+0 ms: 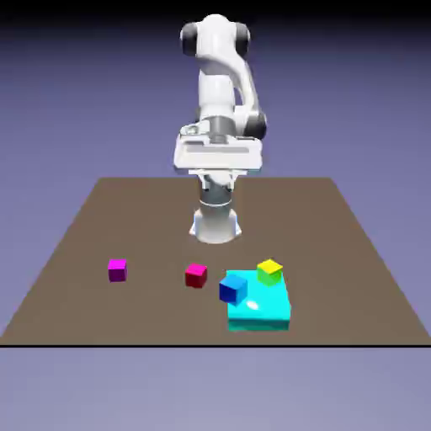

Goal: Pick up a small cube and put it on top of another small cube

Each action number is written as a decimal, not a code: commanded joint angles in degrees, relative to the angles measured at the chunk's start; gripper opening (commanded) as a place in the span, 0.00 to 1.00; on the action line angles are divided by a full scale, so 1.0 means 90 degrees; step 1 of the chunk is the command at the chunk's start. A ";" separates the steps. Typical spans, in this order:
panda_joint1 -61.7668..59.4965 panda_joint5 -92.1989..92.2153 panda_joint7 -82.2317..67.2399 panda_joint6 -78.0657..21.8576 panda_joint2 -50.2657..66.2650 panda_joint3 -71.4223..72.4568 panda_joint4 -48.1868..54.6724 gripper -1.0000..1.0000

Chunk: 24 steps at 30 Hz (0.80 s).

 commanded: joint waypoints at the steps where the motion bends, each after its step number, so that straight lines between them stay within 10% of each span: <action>1: -0.0190 -0.0060 0.0277 -0.0028 0.0208 -0.0083 0.0008 0.50; 24: -0.3802 -0.0982 0.5178 -0.0008 0.4638 -0.1361 0.0307 0.50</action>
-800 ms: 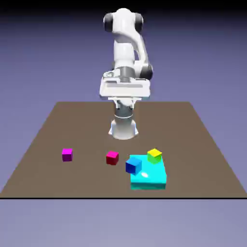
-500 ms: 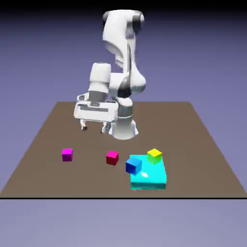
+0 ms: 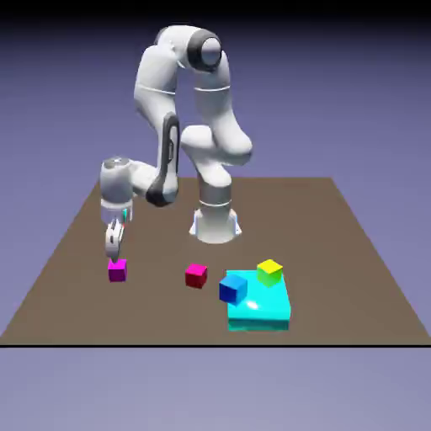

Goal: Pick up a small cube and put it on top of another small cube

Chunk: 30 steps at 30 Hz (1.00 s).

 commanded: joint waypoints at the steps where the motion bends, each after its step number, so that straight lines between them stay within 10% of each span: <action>1: -0.0062 0.0053 -0.0030 0.0176 0.0231 0.0071 0.0055 0.50; 5: -0.0281 0.0239 -0.0134 0.0797 0.1046 0.0321 0.0249 0.50; 6: -0.0281 0.0239 -0.0134 0.0797 0.1046 0.0321 0.0249 0.00; 16: 0.0186 -0.0158 0.0089 -0.0527 -0.0691 -0.0212 -0.0164 0.00; 30: 0.3379 0.1094 -0.3788 -0.3138 -0.2143 0.2642 0.1163 0.00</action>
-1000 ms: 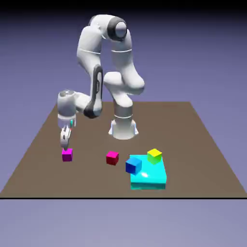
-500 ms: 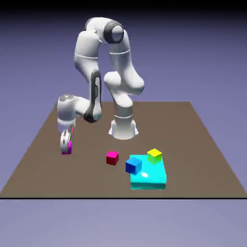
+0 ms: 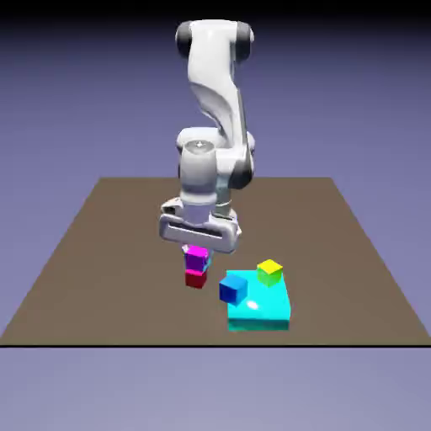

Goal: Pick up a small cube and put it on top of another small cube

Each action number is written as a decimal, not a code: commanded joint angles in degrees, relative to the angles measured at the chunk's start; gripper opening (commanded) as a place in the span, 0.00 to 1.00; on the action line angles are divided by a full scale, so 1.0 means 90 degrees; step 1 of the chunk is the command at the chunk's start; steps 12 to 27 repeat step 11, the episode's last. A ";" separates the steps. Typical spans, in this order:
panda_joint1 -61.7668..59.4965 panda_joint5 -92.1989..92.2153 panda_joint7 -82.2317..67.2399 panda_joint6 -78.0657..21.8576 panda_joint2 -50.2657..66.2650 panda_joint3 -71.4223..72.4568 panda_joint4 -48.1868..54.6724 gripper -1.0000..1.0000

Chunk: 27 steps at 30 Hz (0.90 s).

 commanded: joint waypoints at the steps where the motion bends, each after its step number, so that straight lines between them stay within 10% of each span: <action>1: 0.0071 0.0017 -0.0074 -0.0056 -0.0030 0.0061 0.0028 0.00; 8: 0.0134 -0.0493 0.0298 0.1215 0.1157 -0.0080 -0.0081 0.00; 9: 0.0134 -0.0493 0.0298 0.1215 0.1157 -0.0080 -0.0081 1.00; 27: 0.0122 -0.0394 0.0226 0.0968 0.0926 -0.0052 -0.0060 1.00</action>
